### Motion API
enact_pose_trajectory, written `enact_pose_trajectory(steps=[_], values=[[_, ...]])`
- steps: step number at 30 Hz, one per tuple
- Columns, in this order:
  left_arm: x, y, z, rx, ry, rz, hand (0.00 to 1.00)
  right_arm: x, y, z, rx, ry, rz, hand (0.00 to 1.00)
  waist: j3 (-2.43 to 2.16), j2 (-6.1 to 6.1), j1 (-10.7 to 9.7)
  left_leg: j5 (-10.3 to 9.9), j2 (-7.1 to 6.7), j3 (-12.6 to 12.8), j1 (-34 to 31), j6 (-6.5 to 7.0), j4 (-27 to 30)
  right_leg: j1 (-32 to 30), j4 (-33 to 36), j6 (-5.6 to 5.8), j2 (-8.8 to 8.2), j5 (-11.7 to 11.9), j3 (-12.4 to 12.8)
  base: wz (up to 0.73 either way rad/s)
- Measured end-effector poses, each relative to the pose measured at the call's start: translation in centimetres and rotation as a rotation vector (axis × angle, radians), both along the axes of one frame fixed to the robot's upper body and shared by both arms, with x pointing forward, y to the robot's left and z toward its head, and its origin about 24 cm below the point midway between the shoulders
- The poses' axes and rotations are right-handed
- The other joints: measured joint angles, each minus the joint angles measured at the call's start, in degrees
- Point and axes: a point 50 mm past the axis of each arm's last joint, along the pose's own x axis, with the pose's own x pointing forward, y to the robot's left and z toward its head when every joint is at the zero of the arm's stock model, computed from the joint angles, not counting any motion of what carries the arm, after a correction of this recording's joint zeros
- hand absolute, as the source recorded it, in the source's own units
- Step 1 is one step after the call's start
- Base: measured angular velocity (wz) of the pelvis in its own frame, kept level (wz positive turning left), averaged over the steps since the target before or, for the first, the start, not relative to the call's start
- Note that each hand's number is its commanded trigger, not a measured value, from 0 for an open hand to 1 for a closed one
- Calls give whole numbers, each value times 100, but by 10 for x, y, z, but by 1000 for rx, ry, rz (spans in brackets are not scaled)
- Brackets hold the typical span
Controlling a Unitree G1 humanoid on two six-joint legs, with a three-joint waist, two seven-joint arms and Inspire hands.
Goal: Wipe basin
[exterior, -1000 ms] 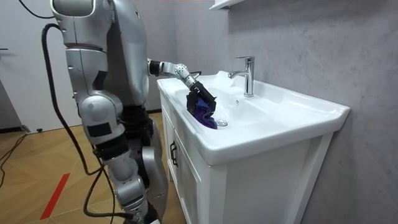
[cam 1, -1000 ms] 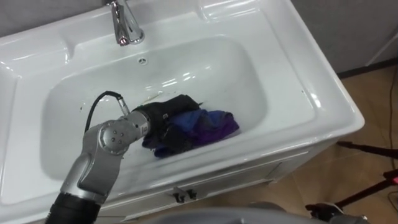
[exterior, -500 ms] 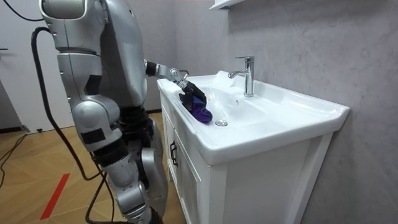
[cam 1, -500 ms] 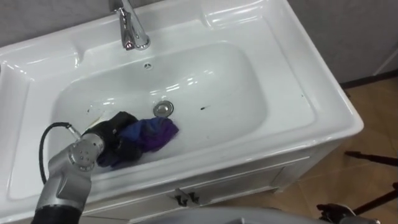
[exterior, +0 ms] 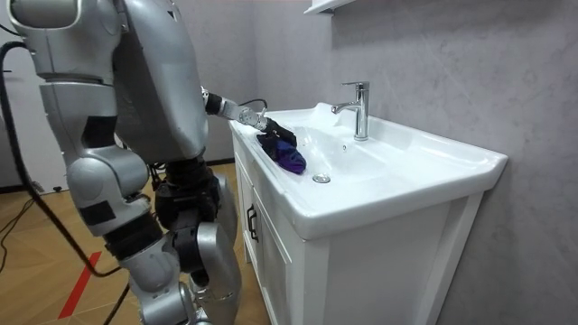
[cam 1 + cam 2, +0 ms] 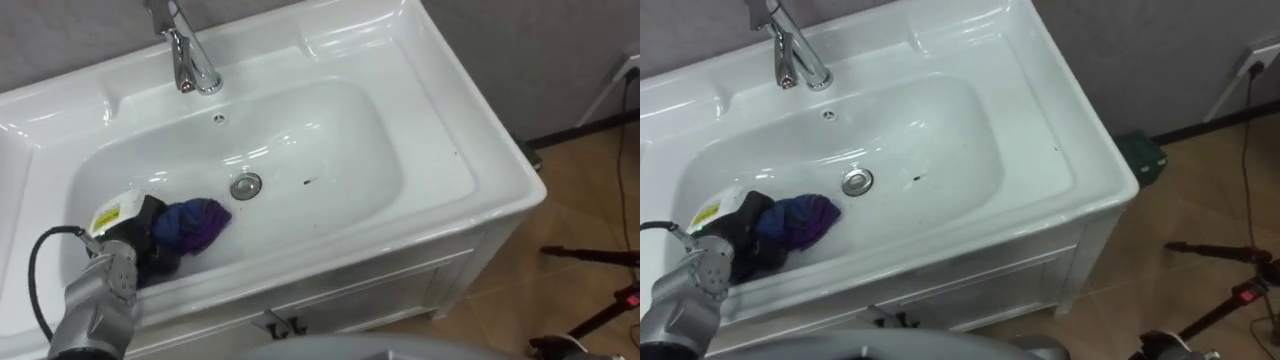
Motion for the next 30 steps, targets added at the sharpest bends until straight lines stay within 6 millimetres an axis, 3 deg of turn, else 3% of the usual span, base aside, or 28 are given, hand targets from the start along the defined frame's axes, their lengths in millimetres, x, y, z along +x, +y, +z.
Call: enact_pose_trajectory(steps=[6,14,22,30], values=[[-14,3,-3,133,25,-34,100,-6,-3,1,-4,3,-42,0,-61,98,-18,31,46,-5,-28,-46,-2,-9,0,-67,23,24,-111,-8],[-20,8,-5,235,23,-62,100,-3,-6,2,-19,-38,-59,0,-43,210,-33,31,70,11,-34,-48,-37,-23,-22,-78,20,19,-242,0],[-22,9,-6,286,-13,-81,100,-6,-6,2,-30,-71,-82,0,-39,197,-42,37,74,-9,-117,-56,-49,-104,-19,-82,13,20,-292,1],[-20,9,-7,335,-60,-89,100,-17,-6,1,-37,-79,-140,0,6,60,-56,67,74,-92,-96,-106,-118,-108,-26,-83,12,20,-332,3]])
